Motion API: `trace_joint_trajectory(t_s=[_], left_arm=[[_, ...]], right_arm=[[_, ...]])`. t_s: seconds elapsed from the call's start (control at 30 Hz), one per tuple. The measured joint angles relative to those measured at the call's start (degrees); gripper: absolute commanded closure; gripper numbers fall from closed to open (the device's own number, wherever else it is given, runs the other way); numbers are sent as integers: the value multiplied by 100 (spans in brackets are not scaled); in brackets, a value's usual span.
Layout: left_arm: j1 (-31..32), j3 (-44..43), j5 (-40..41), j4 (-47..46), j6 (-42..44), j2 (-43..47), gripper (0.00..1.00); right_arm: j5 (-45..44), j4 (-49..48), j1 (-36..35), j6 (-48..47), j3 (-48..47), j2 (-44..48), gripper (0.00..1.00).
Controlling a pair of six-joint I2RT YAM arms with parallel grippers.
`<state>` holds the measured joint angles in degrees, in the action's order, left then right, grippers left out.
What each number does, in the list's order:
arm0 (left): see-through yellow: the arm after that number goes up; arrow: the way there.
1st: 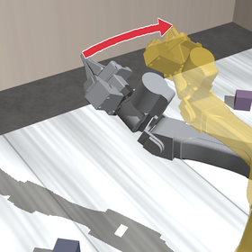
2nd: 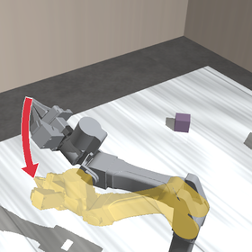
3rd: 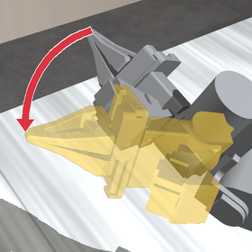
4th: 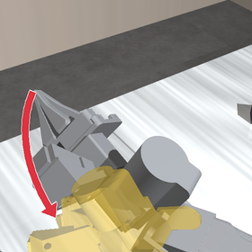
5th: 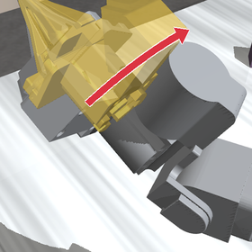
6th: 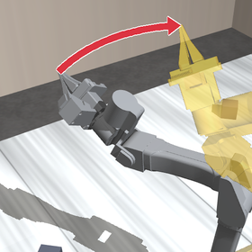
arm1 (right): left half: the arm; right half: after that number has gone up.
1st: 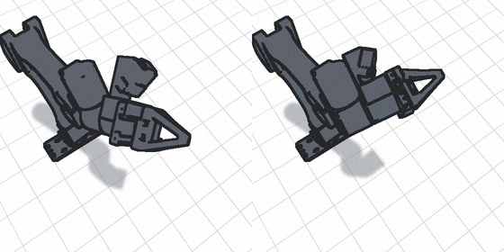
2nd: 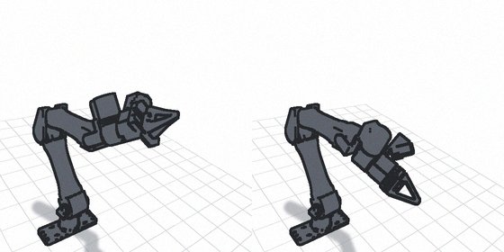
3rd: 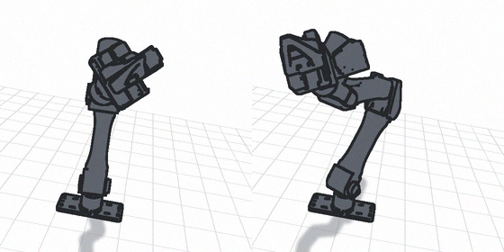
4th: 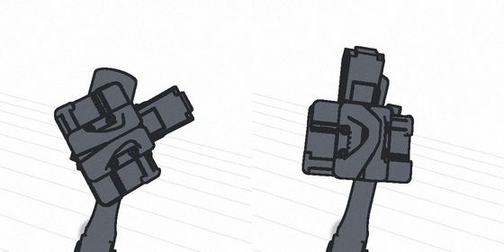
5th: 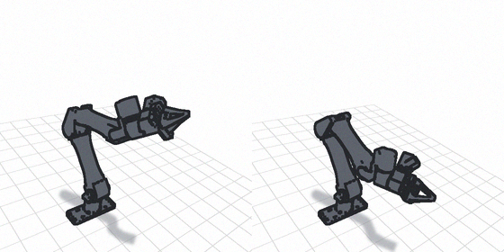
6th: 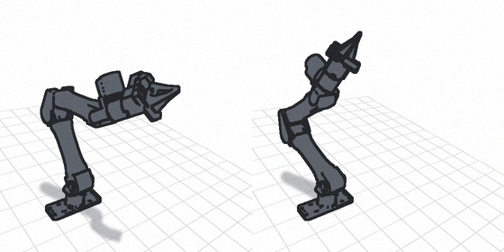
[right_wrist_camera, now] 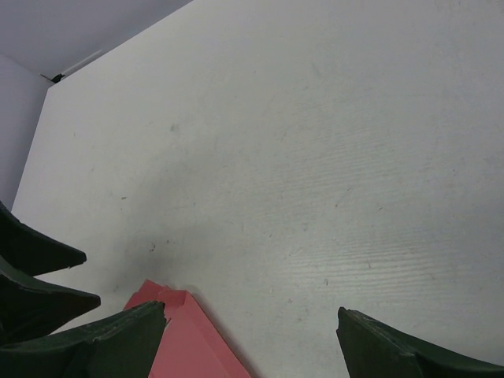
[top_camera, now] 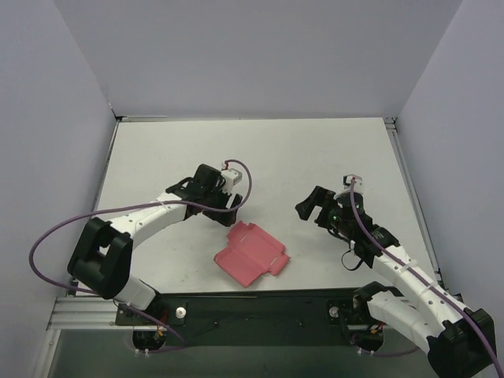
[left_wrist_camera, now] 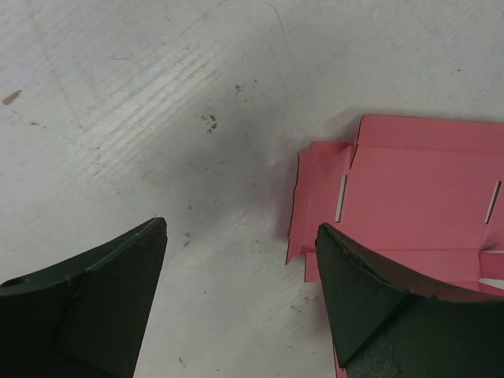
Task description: Fold the paper box
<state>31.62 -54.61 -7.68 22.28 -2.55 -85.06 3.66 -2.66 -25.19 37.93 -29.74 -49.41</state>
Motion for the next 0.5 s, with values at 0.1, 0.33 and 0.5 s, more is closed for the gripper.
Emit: trace_joint_trajectory(t_s=[0.1,0.33,0.5], left_arm=[[103,-66,-166,63,50,-308,16],[291,-153,-546,101,92,-859,32],[431,-254,-667,120,131,-1191,55]], right_arm=[[4,-33,-42,2,76,2,6],[0,-44,-55,2,247,59,6],[0,-59,-79,2,254,70,6]])
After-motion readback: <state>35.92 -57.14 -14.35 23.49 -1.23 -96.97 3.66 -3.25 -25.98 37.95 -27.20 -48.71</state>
